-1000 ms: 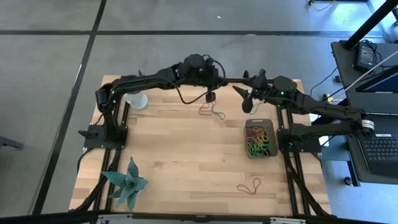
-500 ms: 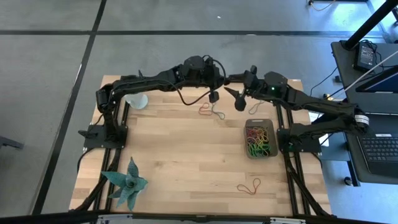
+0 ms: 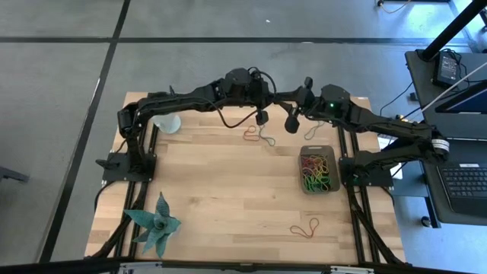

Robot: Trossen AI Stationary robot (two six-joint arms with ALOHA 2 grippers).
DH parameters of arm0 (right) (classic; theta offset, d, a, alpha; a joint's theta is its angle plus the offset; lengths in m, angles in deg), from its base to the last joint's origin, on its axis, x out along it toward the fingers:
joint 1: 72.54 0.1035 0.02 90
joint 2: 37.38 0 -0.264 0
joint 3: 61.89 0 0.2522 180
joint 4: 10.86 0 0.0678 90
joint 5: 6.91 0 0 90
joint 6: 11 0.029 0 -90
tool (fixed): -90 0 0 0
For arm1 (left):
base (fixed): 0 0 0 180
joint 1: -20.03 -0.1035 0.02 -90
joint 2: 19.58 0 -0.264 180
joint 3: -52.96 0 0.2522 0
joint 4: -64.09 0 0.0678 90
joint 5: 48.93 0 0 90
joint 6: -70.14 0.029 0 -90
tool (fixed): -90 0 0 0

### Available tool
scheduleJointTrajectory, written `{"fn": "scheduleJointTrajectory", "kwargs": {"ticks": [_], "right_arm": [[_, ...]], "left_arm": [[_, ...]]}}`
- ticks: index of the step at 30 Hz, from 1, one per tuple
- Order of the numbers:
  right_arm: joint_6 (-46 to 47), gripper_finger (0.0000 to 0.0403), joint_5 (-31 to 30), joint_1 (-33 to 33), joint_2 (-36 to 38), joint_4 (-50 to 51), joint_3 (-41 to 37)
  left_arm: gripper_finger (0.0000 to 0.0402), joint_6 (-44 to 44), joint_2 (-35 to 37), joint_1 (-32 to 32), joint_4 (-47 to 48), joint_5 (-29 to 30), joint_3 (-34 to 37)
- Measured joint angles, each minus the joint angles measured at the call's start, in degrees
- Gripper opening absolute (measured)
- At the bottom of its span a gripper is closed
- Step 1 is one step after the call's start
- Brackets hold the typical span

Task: Pick and place rubber bands into bin
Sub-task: Put the black rubber band into the black bin

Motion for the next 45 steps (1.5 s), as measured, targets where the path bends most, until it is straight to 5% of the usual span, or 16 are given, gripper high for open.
{"fn": "scheduleJointTrajectory", "kwargs": {"ticks": [8, 24, 30, 38, 45], "right_arm": [[1.2, 0.0012, -0.2, -0.8, -0.1, 1.4, 0.0], [1.3, 0.0005, -9.1, -0.8, 0.1, 3.2, 0.0], [3.1, 0.0005, -13.1, -0.8, 3.0, 7.6, 0.0], [18.9, 0.0005, -14.7, -0.8, 10.1, 27.6, 0.0], [35.4, 0.0002, -14.5, 2.4, 13.8, 52.3, 2.9]], "left_arm": [[0.0004, 0.1, 0.0, -0.4, 0.0, 0.0, 0.0], [0.0089, 2.1, 0.0, -1.3, -0.3, -0.1, 0.0], [0.0097, 2.6, 1.6, -1.4, 0.2, 9.0, 0.0], [0.0065, 8.7, 4.7, -1.5, 10.0, 17.7, 0.0], [0.0007, 5.0, 4.9, -5.5, 15.4, 4.2, 2.4]]}}
